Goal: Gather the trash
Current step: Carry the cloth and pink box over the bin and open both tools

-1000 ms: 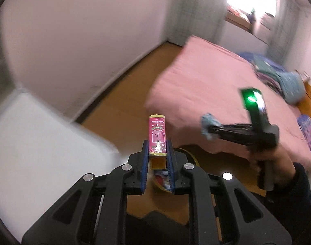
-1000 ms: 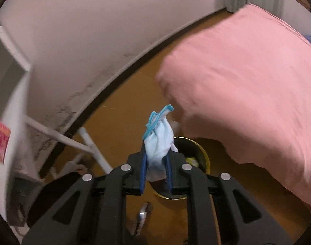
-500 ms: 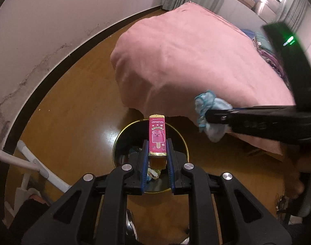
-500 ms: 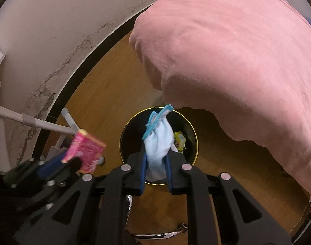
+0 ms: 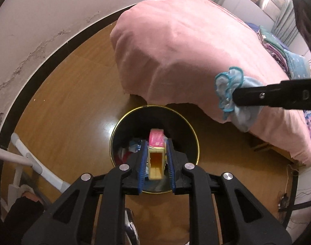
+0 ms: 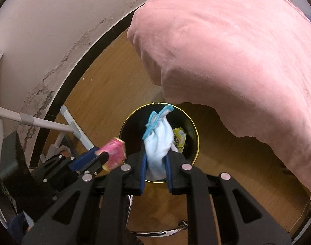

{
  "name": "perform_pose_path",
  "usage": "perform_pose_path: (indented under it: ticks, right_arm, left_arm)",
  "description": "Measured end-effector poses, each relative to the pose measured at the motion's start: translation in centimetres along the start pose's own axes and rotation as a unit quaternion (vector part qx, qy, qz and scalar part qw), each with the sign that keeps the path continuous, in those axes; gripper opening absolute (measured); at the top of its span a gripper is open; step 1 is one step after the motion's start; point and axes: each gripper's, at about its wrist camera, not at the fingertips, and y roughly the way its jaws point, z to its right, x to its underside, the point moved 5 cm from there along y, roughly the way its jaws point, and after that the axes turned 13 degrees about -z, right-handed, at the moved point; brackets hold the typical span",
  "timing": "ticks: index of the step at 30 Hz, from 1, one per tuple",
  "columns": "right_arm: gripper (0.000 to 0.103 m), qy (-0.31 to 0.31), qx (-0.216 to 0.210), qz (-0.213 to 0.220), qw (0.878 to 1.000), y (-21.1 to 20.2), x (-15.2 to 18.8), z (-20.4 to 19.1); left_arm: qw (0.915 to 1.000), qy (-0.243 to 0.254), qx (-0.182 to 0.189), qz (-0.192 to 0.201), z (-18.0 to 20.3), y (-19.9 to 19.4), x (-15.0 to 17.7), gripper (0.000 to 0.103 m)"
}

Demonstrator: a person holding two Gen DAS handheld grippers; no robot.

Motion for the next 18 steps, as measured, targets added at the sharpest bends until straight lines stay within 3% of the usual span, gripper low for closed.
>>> perform_pose_path:
  ticks: [1,2,3,11,12,15,18]
  right_arm:
    - [0.016,0.001,0.0,-0.002,1.0,0.1,0.0,0.0]
    - [0.016,0.002,-0.001,-0.002,1.0,0.1,0.1,0.0]
    - [0.016,0.002,-0.001,-0.003,1.0,0.2,0.0,0.0]
    - [0.016,0.01,-0.008,-0.003,1.0,0.4,0.1,-0.2]
    - [0.021,0.011,-0.009,-0.003,1.0,0.4,0.1,-0.2]
    - [0.05,0.014,-0.009,-0.001,1.0,0.5,0.1,-0.2]
    - [0.052,0.017,-0.011,0.008,1.0,0.0,0.0,-0.2]
  left_arm:
    - [1.0,-0.004,0.0,-0.002,-0.2,0.3,0.0,0.027]
    - [1.0,-0.008,0.003,-0.003,-0.3,0.2,0.1,0.042]
    - [0.9999,-0.01,0.005,-0.003,-0.4,0.3,0.2,0.048]
    - [0.9997,-0.009,-0.017,0.012,-1.0,-0.6,1.3,0.062]
    - [0.9997,-0.011,-0.018,0.015,-1.2,-0.8,1.3,0.062]
    - [0.9995,-0.019,-0.015,0.022,-1.6,-1.4,1.6,0.071]
    - [0.9993,-0.029,-0.005,0.022,-1.9,-1.9,2.0,0.073]
